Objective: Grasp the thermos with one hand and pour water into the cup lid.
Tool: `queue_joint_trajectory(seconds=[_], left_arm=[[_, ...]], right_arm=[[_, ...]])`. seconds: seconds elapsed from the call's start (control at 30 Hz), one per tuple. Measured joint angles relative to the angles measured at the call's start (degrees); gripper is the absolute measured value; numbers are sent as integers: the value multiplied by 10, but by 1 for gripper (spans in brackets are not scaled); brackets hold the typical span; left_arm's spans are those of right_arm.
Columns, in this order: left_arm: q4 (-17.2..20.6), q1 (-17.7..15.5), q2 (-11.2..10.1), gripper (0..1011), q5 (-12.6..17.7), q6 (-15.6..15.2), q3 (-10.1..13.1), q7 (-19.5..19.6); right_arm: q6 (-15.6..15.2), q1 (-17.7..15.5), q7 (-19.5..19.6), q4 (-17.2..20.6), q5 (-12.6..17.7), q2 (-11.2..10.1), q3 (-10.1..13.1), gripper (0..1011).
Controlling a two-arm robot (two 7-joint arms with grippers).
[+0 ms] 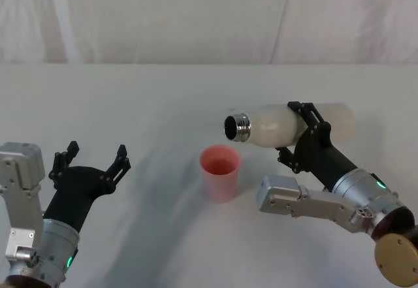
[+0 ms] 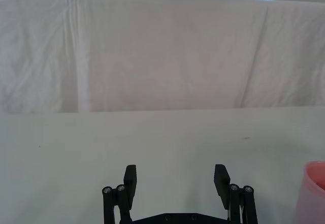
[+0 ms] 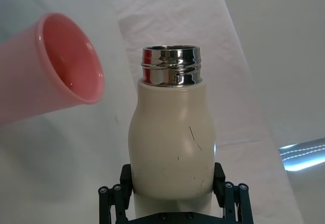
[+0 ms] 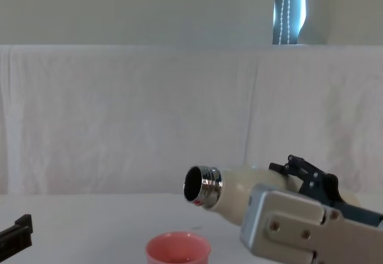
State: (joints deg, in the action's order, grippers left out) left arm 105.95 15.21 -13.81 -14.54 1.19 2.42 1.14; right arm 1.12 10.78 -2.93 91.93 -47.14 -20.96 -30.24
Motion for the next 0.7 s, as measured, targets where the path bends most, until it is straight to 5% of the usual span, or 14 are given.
queue_joint_trajectory(seconds=[0.7], left_arm=[[0,0,0,1001,0,0,0,0]], right_arm=[[-3,7,22,-10,-57,-13,-29,956]])
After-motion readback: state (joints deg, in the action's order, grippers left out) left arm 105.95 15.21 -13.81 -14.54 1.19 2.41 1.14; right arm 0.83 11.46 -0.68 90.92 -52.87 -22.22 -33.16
